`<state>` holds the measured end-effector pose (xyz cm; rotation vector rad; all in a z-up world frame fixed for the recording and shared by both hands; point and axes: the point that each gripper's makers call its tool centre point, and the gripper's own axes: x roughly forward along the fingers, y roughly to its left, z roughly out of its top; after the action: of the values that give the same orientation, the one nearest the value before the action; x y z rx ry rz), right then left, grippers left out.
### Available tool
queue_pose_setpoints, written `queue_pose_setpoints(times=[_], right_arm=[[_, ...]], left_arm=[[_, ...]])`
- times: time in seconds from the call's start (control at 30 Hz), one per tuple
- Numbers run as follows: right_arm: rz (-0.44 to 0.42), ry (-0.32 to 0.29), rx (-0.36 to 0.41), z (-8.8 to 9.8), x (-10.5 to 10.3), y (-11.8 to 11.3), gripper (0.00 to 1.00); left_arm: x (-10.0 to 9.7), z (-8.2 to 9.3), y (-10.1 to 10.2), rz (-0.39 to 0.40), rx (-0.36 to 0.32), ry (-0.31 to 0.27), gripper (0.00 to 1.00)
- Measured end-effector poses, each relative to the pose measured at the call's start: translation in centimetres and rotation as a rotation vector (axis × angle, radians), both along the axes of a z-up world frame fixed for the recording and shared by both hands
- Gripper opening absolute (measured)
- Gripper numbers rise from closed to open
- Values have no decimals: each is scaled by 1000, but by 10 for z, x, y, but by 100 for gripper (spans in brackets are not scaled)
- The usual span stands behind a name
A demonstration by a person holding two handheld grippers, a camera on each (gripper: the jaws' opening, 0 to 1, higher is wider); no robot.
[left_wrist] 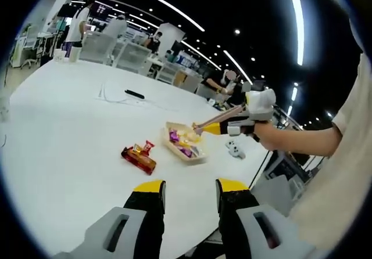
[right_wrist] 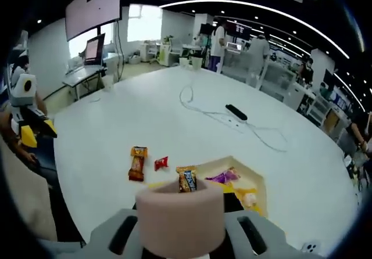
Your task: Place the target food into the container with the food tongs after gripping and lifting it, then release it inside without dropping or visibly crushing the food.
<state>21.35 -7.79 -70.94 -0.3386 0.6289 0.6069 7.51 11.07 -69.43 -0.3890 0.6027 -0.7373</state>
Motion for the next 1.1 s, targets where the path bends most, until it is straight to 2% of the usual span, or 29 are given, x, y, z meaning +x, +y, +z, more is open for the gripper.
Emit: queue_pose_setpoints(times=[0.27, 0.5, 0.83, 1.1], right_arm=[[-43, -11, 19, 9, 6, -14, 17], [-73, -25, 28, 15, 14, -28, 17], [-105, -22, 15, 13, 15, -44, 16], [-104, -27, 22, 16, 12, -43, 17]], left_arm=[[-3, 7, 1, 13, -4, -17, 33], [-5, 13, 10, 31, -4, -27, 34], [-14, 12, 10, 48, 4, -27, 34], [-18, 9, 6, 40, 3, -17, 33]])
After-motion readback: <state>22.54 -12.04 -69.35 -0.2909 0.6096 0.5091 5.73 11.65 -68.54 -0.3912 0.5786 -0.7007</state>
